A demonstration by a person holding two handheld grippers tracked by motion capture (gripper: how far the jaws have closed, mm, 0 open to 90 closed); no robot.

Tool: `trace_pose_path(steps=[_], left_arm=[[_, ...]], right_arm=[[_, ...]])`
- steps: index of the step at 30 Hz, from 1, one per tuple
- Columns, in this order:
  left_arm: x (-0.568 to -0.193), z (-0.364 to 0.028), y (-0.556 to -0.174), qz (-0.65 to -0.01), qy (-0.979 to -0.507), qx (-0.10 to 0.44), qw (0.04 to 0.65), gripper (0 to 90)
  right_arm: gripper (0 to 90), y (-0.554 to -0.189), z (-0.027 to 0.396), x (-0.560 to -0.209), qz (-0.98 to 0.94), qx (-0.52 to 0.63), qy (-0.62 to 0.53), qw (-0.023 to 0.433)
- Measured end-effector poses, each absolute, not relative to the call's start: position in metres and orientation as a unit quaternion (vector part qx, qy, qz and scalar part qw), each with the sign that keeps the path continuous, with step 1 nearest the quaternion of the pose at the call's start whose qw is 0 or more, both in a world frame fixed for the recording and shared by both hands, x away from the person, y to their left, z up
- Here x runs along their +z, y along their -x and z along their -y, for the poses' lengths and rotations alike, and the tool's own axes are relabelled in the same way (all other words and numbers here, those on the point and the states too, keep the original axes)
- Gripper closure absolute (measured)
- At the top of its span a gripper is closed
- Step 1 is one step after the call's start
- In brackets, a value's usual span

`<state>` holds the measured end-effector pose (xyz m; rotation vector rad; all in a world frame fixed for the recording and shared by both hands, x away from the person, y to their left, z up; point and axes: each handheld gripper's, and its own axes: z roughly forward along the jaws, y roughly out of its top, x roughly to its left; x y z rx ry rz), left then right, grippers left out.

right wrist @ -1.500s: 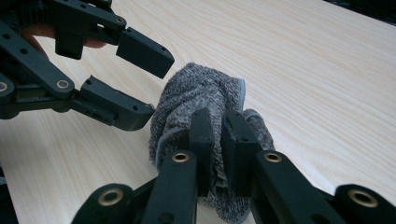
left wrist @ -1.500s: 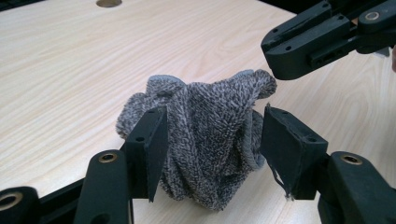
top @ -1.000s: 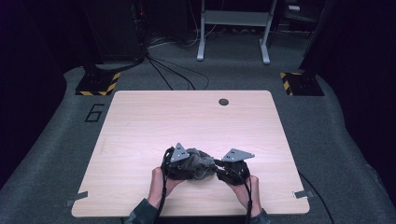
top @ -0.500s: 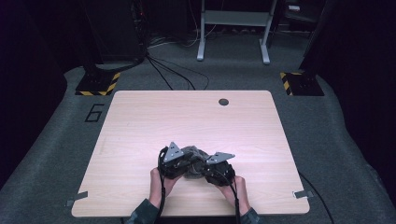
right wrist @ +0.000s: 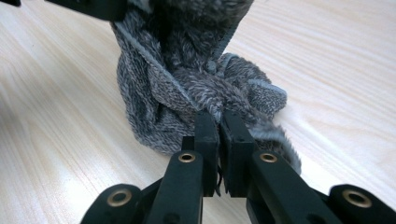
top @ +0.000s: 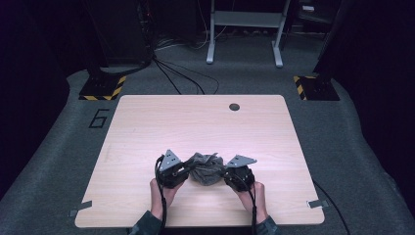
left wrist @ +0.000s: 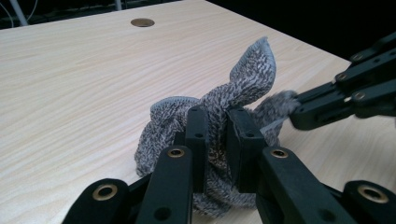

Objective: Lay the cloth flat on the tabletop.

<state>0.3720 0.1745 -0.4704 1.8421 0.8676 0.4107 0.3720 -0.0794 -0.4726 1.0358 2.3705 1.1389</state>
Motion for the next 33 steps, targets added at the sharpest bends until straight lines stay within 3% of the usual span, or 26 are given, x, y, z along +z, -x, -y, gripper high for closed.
trace_pose_path(steps=[8, 12, 17, 22, 28, 31, 33], left_arm=[[-0.485, -0.182, -0.371, -0.379, -0.767, 0.164, 0.492, 78.6], [-0.494, -0.194, -0.37, -0.398, -0.761, 0.148, 0.49, 76.1], [-0.497, -0.205, -0.366, -0.406, -0.76, 0.136, 0.489, 67.3], [-0.49, -0.206, -0.367, -0.401, -0.763, 0.137, 0.488, 47.8], [-0.465, -0.184, -0.368, -0.371, -0.774, 0.154, 0.488, 30.7], [-0.461, -0.174, -0.374, -0.352, -0.79, 0.152, 0.479, 28.6], [-0.466, -0.17, -0.381, -0.358, -0.795, 0.15, 0.467, 35.8]], right_arm=[[82.8, -0.362, 0.078, -0.476, -0.84, 0.39, -0.352, 0.136], [60.2, -0.357, 0.081, -0.477, -0.841, 0.385, -0.355, 0.136], [49.4, -0.365, 0.101, -0.46, -0.81, 0.426, -0.376, 0.144], [46.9, -0.383, 0.109, -0.447, -0.798, 0.437, -0.385, 0.154], [46.9, -0.43, 0.09, -0.46, -0.828, 0.39, -0.388, 0.11], [46.8, -0.437, 0.072, -0.47, -0.846, 0.369, -0.374, 0.089], [48.1, -0.438, 0.062, -0.474, -0.853, 0.365, -0.365, 0.078]])
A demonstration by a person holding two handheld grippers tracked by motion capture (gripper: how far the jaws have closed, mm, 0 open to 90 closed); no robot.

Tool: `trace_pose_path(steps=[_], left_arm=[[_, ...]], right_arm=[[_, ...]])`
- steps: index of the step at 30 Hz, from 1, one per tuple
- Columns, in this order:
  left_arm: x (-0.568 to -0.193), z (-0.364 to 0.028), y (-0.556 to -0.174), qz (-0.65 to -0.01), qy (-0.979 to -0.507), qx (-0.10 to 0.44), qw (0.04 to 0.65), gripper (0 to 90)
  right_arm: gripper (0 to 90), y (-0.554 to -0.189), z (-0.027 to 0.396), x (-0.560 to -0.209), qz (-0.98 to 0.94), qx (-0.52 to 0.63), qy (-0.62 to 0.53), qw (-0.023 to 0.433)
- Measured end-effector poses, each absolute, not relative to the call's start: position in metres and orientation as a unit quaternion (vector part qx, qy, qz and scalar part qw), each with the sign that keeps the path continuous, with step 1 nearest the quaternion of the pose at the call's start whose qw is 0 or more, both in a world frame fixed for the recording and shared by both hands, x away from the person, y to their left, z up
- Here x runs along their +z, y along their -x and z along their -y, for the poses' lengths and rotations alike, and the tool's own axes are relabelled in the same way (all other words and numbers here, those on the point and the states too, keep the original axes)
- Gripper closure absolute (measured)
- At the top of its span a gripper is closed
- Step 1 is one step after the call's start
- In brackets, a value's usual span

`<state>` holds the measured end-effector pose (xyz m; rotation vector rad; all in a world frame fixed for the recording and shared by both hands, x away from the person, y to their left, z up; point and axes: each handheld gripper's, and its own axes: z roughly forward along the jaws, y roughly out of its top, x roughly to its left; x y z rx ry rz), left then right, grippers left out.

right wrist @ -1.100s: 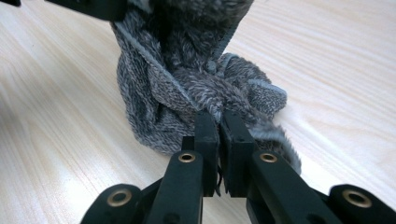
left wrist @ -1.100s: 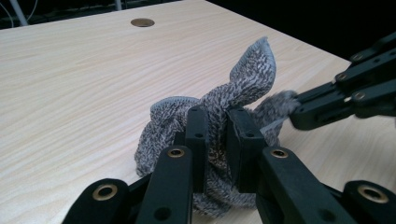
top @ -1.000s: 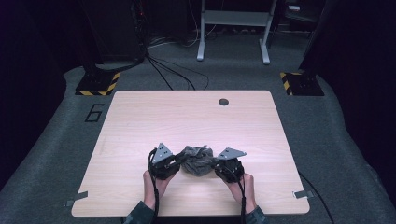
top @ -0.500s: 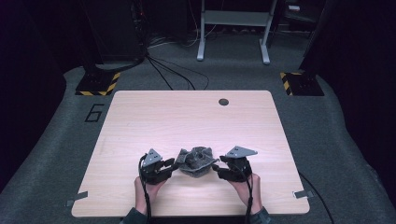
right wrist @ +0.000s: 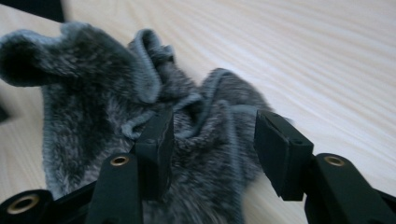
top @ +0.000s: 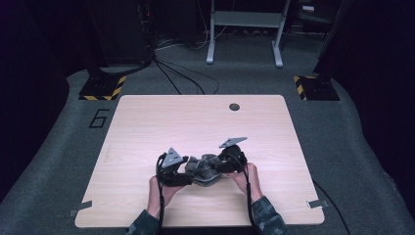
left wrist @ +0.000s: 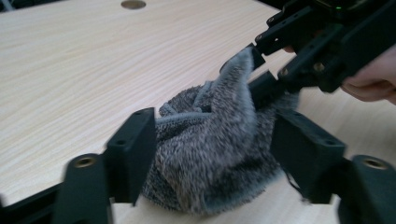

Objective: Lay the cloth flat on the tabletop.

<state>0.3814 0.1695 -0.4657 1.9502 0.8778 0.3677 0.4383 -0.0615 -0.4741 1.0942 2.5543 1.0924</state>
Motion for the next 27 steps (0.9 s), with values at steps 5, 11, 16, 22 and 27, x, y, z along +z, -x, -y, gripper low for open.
trace_pose_path(steps=[5, 11, 16, 22, 27], left_arm=[[-0.476, -0.17, -0.387, -0.363, -0.802, 0.14, 0.453, 71.6], [-0.487, -0.186, -0.386, -0.388, -0.79, 0.138, 0.454, 84.5], [-0.49, -0.196, -0.383, -0.399, -0.784, 0.143, 0.454, 84.8], [-0.496, -0.206, -0.38, -0.414, -0.774, 0.145, 0.458, 84.8], [-0.5, -0.212, -0.379, -0.426, -0.767, 0.143, 0.458, 84.8]], right_arm=[[68.6, -0.442, 0.046, -0.487, -0.875, 0.323, -0.352, 0.079], [84.4, -0.439, 0.048, -0.491, -0.877, 0.309, -0.352, 0.104], [85.4, -0.435, 0.056, -0.485, -0.874, 0.307, -0.358, 0.121], [85.0, -0.426, 0.071, -0.477, -0.865, 0.316, -0.365, 0.138], [84.7, -0.417, 0.084, -0.474, -0.858, 0.321, -0.374, 0.144]])
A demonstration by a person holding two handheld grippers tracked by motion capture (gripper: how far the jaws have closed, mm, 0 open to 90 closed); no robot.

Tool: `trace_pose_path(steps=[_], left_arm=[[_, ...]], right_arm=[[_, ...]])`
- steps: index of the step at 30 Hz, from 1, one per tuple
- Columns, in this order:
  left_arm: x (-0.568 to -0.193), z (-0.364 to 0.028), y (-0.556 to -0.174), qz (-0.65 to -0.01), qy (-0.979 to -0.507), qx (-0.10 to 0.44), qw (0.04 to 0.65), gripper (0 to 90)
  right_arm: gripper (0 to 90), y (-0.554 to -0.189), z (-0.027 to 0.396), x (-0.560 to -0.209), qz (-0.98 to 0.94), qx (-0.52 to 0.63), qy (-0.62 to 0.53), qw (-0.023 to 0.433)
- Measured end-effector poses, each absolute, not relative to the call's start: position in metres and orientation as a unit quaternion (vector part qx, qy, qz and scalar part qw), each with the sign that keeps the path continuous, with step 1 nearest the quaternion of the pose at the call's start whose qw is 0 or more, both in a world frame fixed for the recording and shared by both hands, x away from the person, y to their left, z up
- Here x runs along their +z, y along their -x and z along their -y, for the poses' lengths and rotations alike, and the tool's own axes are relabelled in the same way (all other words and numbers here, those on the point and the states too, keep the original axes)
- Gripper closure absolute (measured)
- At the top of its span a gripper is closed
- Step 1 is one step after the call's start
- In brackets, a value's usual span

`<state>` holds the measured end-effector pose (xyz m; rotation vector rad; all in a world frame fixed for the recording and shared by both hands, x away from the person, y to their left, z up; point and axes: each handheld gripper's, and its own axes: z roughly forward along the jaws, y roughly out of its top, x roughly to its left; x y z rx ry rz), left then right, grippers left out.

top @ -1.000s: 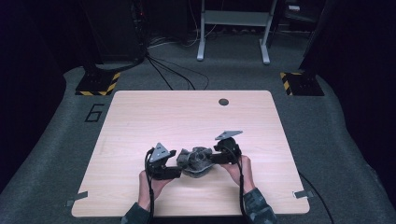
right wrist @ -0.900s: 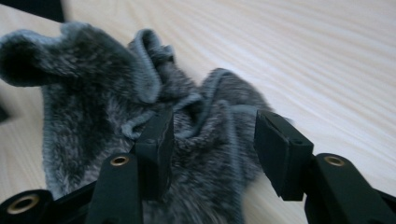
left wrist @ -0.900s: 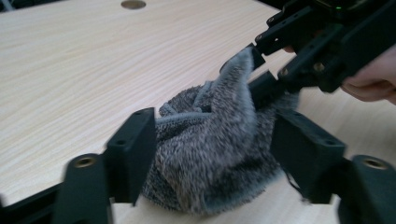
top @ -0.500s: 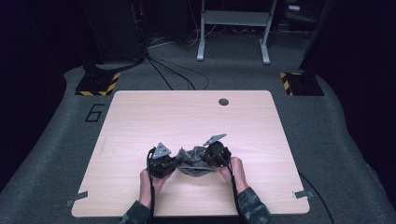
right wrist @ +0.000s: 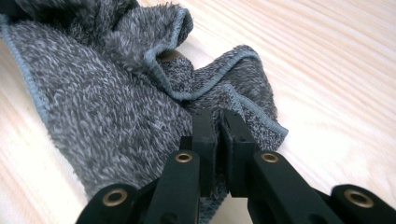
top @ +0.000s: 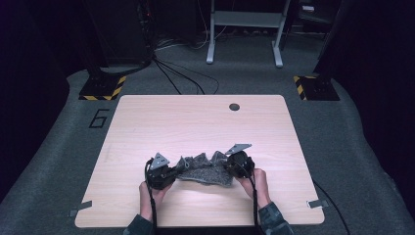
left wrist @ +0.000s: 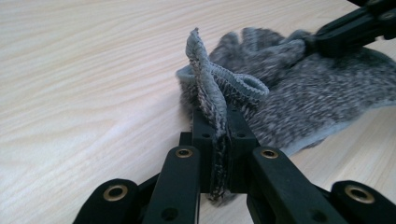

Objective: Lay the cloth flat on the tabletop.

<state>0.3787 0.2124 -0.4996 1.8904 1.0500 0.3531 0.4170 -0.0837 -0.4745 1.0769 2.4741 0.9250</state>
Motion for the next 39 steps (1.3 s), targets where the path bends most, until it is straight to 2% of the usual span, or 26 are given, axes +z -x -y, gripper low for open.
trace_pose_path(steps=[9, 13, 16, 18, 20, 22, 23, 30, 34, 39], left_arm=[[-0.512, -0.225, -0.377, -0.443, -0.767, 0.137, 0.443, 84.4], [-0.513, -0.233, -0.377, -0.451, -0.765, 0.137, 0.438, 82.6], [-0.514, -0.239, -0.378, -0.461, -0.762, 0.13, 0.435, 71.4], [-0.513, -0.243, -0.378, -0.47, -0.76, 0.127, 0.431, 58.8], [-0.514, -0.244, -0.38, -0.478, -0.755, 0.126, 0.43, 51.1], [-0.515, -0.244, -0.38, -0.48, -0.756, 0.126, 0.428, 46.6], [-0.516, -0.242, -0.382, -0.48, -0.76, 0.123, 0.42, 46.5], [-0.519, -0.239, -0.385, -0.477, -0.762, 0.126, 0.418, 61.5], [-0.519, -0.24, -0.385, -0.476, -0.761, 0.132, 0.42, 74.1], [-0.52, -0.243, -0.384, -0.475, -0.761, 0.138, 0.419, 82.4]], right_arm=[[81.5, -0.383, 0.106, -0.481, -0.861, 0.318, -0.38, 0.119], [74.3, -0.373, 0.113, -0.476, -0.857, 0.317, -0.384, 0.132], [67.7, -0.375, 0.122, -0.468, -0.844, 0.335, -0.393, 0.144], [63.3, -0.38, 0.126, -0.46, -0.839, 0.351, -0.388, 0.152], [59.1, -0.387, 0.124, -0.453, -0.834, 0.369, -0.382, 0.147], [58.2, -0.393, 0.122, -0.451, -0.838, 0.37, -0.374, 0.143], [54.0, -0.406, 0.109, -0.453, -0.85, 0.366, -0.357, 0.129], [53.4, -0.427, 0.057, -0.475, -0.897, 0.297, -0.31, 0.102], [73.5, -0.431, 0.047, -0.483, -0.902, 0.279, -0.311, 0.11], [83.7, -0.434, 0.054, -0.48, -0.892, 0.293, -0.325, 0.115]])
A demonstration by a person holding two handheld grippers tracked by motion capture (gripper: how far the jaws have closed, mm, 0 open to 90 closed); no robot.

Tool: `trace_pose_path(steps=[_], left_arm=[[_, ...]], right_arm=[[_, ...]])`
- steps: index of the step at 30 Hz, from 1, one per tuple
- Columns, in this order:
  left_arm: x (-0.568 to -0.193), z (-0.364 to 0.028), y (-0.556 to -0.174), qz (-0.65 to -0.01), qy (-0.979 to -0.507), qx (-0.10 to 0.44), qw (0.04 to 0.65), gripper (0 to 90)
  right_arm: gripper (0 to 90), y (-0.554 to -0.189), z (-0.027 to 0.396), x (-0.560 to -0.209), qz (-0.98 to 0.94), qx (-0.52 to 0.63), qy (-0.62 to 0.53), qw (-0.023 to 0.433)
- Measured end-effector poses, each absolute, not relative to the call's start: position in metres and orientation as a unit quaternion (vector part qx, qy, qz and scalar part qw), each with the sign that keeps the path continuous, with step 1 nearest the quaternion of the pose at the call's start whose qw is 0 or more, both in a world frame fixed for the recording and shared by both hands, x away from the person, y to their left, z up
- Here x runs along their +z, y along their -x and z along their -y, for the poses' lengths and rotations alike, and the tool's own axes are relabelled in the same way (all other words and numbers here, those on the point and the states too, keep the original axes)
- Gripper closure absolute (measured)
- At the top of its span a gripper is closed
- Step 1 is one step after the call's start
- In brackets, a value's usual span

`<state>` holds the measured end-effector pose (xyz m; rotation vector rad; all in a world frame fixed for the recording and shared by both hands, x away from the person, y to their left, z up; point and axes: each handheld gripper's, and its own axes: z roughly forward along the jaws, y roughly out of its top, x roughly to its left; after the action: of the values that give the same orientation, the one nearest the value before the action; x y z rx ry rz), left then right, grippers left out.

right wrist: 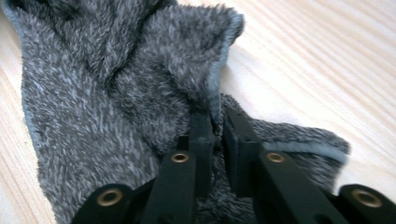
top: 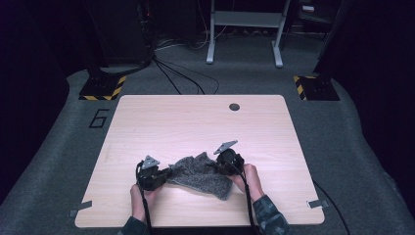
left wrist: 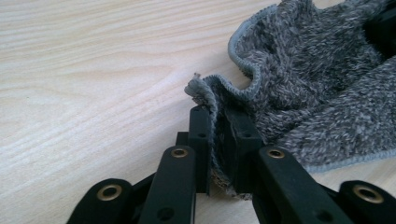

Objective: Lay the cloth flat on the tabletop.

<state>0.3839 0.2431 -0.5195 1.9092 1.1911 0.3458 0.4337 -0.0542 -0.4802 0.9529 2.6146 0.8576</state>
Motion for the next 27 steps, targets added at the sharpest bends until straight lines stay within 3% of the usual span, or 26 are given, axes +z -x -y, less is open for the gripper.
trace_pose_path(steps=[19, 27], left_arm=[[-0.521, -0.25, -0.398, -0.487, -0.773, 0.141, 0.382, 84.7], [-0.521, -0.256, -0.401, -0.484, -0.778, 0.146, 0.373, 84.4]], right_arm=[[86.7, -0.425, 0.095, -0.467, -0.87, 0.288, -0.37, 0.153], [86.4, -0.414, 0.117, -0.476, -0.871, 0.266, -0.39, 0.135]])
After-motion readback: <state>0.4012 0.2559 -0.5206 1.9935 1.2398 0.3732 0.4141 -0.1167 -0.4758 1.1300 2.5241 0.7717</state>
